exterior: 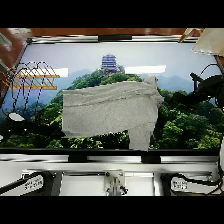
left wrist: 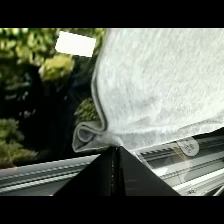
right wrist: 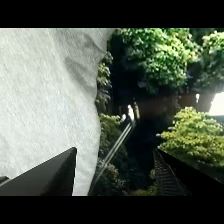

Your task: Fold the shirts.

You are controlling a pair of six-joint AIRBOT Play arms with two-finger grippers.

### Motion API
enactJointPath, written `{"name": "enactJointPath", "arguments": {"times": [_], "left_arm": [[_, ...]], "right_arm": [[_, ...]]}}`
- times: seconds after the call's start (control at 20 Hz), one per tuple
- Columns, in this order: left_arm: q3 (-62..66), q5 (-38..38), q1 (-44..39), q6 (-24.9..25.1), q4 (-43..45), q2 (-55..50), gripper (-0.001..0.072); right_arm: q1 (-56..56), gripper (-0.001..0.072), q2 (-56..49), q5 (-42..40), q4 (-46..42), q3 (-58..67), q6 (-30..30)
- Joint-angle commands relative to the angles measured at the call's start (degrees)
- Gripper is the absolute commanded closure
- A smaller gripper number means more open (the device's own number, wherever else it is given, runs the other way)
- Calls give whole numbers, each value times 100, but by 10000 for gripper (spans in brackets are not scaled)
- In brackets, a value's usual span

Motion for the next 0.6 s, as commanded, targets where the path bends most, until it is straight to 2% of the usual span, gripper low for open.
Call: {"name": "enactJointPath", "arguments": {"times": [0.0, 0.1, 0.2, 0.55], "left_arm": [[52, -42, -2, 116, -26, 28, 679], [120, -39, -2, 120, -26, 68, 679], [205, -90, -2, 133, -26, 118, 679], [308, -332, -2, 131, -26, 192, 670]], "right_arm": [[-2, 83, -90, -380, 66, -264, -173], [2, 83, -234, -667, 546, -568, -404], [2, 83, -293, -538, 815, -835, -505], [2, 83, -321, -350, 813, -1071, -535]]}}
